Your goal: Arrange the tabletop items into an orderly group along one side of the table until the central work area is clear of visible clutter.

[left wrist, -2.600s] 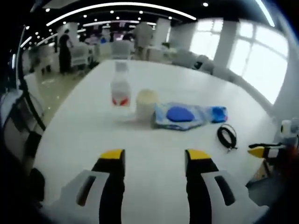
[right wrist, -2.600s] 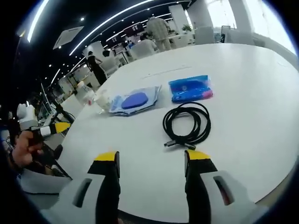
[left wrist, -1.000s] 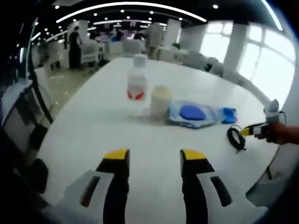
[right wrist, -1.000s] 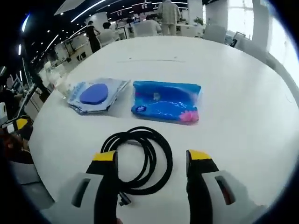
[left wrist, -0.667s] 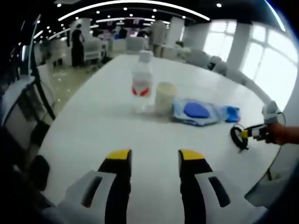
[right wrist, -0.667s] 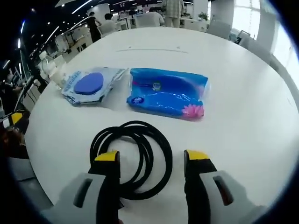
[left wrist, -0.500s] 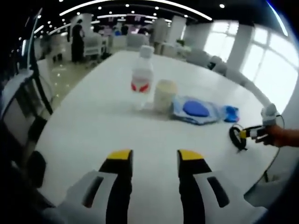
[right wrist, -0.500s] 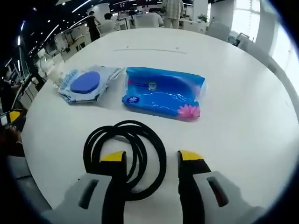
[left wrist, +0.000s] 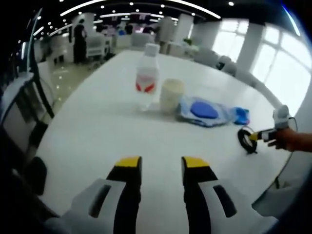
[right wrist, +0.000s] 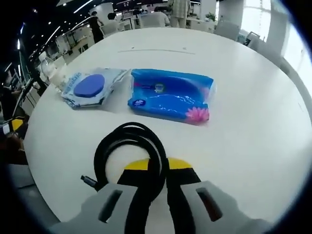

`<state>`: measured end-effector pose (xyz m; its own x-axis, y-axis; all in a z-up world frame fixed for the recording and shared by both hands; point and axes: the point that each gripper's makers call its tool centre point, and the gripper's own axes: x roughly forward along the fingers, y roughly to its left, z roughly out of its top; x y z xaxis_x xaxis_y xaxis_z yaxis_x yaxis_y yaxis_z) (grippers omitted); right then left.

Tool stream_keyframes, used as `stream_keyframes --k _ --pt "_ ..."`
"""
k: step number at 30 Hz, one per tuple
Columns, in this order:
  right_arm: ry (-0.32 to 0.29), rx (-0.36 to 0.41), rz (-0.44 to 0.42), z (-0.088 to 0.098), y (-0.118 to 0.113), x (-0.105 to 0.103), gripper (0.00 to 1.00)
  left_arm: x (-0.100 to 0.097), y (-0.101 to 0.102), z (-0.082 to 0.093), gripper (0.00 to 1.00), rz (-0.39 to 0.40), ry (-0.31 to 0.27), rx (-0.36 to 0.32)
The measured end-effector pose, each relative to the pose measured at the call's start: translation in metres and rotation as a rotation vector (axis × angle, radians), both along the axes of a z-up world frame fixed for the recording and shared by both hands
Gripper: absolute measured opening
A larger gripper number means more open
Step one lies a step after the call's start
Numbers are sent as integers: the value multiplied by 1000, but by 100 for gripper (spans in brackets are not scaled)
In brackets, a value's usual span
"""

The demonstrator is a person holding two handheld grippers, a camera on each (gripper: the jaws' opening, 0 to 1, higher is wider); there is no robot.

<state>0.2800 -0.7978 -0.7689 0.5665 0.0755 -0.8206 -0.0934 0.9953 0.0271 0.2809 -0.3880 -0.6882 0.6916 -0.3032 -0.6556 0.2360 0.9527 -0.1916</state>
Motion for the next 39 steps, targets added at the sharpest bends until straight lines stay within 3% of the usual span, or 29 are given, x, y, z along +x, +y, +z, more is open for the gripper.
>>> stream_keyframes --k 17,39 --pt "-78 9 28 21 30 24 8 -1 -1 1 28 4 4 -17" --pt "-12 -5 41 2 37 27 9 -2 -5 -3 28 -21 13 -4"
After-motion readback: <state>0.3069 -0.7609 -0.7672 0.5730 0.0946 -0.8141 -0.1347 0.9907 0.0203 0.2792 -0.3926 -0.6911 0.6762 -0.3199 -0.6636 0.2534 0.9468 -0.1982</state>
